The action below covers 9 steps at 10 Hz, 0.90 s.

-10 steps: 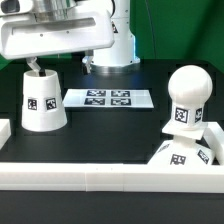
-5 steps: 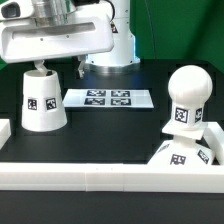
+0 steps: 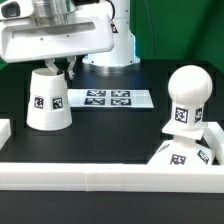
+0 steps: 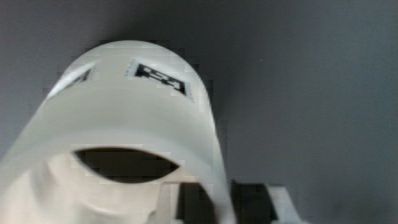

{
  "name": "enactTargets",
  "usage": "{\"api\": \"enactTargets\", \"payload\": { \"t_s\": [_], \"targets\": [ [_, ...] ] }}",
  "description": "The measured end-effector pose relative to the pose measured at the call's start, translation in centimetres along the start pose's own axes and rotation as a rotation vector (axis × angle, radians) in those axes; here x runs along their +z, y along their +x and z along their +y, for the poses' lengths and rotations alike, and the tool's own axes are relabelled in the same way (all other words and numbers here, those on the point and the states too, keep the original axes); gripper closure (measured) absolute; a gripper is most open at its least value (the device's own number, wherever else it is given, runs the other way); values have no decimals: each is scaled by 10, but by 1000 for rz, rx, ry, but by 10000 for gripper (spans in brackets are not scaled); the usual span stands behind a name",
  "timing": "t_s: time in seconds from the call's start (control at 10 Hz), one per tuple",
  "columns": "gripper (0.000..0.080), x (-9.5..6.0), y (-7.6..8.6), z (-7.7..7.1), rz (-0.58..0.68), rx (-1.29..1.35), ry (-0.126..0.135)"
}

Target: Assemble lamp

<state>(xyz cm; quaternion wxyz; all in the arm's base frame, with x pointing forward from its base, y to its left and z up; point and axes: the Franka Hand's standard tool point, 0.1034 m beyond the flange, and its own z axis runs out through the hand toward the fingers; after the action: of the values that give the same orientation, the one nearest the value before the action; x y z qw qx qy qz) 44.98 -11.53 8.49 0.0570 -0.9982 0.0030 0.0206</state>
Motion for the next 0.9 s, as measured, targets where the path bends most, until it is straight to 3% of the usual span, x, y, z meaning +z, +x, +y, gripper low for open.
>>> {"api": "enactTargets", "payload": {
  "t_s": [0.3,0.4,0.7,0.9],
  "targets": [
    [754,-9,8,-16,9,-18,4],
    [754,-14,12,-28,3,2,16],
    [754,-51,51,-99,-19,117,78],
    [754,-87,89,-126,-19,172,106]
  ]
}}
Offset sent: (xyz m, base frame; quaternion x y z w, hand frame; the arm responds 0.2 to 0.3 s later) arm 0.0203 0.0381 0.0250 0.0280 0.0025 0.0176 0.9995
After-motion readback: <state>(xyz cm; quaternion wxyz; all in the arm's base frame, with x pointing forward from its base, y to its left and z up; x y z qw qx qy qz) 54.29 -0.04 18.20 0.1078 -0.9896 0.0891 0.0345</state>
